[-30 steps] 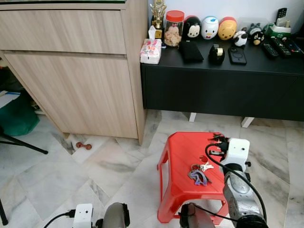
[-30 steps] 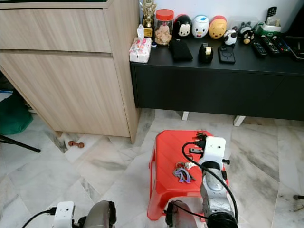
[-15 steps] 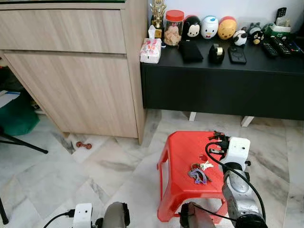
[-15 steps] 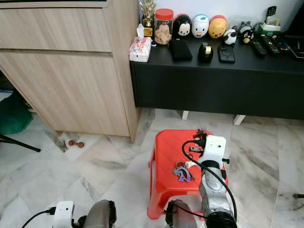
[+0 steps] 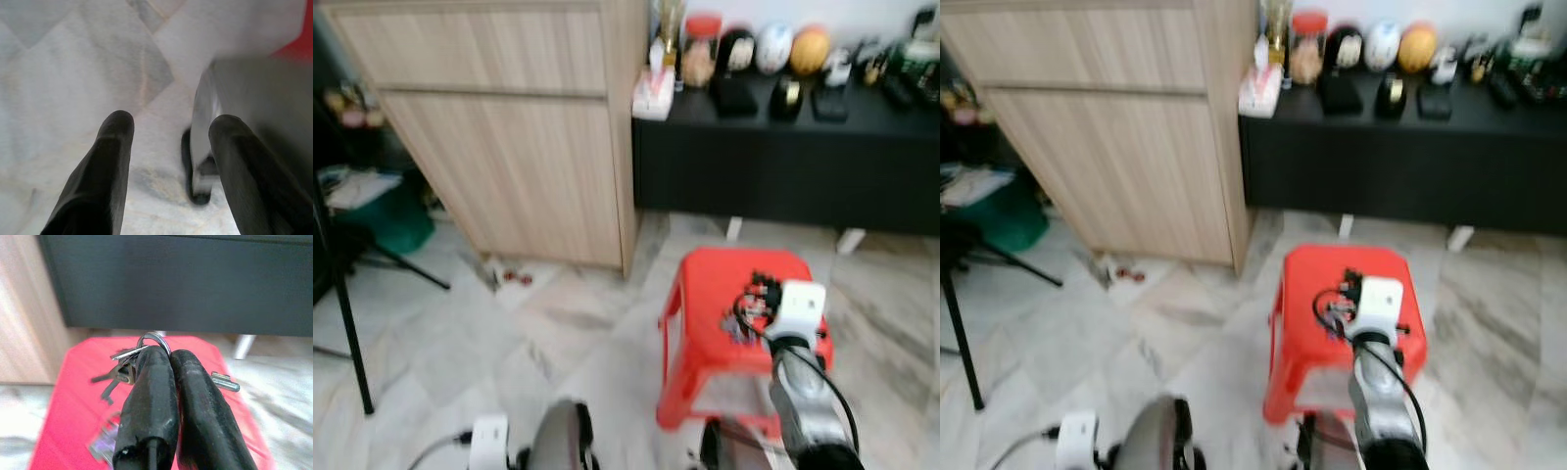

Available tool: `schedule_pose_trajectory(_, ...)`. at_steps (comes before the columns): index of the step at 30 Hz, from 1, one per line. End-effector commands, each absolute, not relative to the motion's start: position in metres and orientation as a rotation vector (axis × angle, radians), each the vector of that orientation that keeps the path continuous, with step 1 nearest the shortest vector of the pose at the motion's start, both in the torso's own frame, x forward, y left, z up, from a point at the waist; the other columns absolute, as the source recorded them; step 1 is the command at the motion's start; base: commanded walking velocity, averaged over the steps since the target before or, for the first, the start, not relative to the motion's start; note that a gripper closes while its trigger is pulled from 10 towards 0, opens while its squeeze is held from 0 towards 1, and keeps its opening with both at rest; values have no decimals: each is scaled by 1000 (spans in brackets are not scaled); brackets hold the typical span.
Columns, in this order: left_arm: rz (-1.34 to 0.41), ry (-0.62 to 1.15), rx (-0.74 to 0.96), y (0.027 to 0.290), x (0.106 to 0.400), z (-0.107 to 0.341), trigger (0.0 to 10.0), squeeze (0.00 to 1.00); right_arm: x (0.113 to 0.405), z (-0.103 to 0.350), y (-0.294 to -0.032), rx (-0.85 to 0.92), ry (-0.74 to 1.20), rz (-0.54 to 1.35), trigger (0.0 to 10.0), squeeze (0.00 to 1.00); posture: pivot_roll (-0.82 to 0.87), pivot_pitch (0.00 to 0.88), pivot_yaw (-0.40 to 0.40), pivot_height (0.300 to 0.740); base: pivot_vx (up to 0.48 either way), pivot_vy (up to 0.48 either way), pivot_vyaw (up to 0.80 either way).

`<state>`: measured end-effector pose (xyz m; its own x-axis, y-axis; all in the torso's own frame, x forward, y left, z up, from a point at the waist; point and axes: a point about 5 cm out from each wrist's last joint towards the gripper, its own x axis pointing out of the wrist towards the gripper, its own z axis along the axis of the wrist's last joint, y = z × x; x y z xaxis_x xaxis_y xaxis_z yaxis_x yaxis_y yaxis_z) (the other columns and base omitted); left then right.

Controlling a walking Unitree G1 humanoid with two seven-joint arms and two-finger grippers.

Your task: Hang keys on a hook

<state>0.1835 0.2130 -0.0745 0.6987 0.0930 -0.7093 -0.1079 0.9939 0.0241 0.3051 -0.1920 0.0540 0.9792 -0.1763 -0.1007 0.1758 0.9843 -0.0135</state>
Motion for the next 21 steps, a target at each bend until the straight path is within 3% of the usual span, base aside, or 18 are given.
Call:
schedule_pose_trajectory(1, 127, 809, -37, 215, 178, -77, 10000, 0, 306, 55, -191, 6, 100, -180, 10000, 0, 132, 121, -22, 615, -311, 0, 0)
schedule_pose_trajectory(8, 127, 816, -21, 216, 177, -78, 10000, 0, 306, 59, -189, 19, 72, -153, 10000, 0, 134, 114, -20, 615, -166, 0, 0)
schedule_pose_trajectory(21, 125, 807, -26, 214, 178, -77, 10000, 0, 308, 62, -189, 9, 55, -130, 10000, 0, 130, 75, -20, 685, 0, 0, 0)
